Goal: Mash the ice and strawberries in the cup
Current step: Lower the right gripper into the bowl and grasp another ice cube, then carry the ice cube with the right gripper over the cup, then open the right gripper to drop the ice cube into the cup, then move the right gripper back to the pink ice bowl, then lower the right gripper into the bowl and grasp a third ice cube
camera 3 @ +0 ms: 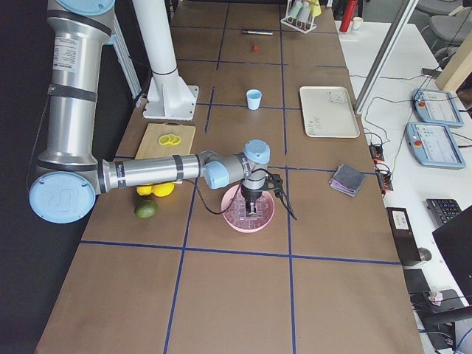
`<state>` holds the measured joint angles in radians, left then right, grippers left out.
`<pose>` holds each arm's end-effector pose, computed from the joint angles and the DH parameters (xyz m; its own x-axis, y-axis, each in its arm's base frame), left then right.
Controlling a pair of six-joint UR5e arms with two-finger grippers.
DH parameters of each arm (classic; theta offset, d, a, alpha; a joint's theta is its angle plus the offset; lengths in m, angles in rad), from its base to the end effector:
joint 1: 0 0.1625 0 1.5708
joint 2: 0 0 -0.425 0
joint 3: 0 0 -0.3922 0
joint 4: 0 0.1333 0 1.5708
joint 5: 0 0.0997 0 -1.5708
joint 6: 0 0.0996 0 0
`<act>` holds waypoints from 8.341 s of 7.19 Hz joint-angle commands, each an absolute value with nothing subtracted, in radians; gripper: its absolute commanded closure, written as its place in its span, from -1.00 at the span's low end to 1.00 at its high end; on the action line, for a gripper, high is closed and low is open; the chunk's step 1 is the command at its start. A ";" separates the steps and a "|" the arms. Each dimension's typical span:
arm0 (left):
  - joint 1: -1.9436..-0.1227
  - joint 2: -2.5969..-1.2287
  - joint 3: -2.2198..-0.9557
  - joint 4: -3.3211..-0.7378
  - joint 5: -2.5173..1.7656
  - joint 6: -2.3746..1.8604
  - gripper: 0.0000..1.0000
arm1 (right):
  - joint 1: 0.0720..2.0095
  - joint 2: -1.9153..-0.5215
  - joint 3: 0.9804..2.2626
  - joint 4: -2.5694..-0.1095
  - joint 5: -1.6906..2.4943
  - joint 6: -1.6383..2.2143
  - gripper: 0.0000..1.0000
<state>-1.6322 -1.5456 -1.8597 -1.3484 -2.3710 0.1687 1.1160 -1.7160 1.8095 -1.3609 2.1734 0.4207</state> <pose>-0.0906 -0.4657 0.5503 0.6975 0.1545 -0.6998 -0.0566 0.9853 0.1611 -0.1280 -0.4368 0.5949 0.7789 -0.1191 0.6157 0.1108 0.9925 0.0518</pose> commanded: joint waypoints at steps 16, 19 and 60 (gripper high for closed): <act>-1.632 -1.545 -1.862 -1.344 -2.370 0.163 -1.00 | 0.532 -0.571 1.487 -1.816 1.898 1.316 1.00; -1.632 -1.545 -1.862 -1.344 -2.372 0.163 -1.00 | 0.523 -0.594 1.488 -1.824 1.901 1.315 1.00; -1.632 -1.545 -1.930 -1.341 -2.372 0.146 -1.00 | 1.106 -1.655 1.741 -1.292 2.191 0.558 -0.12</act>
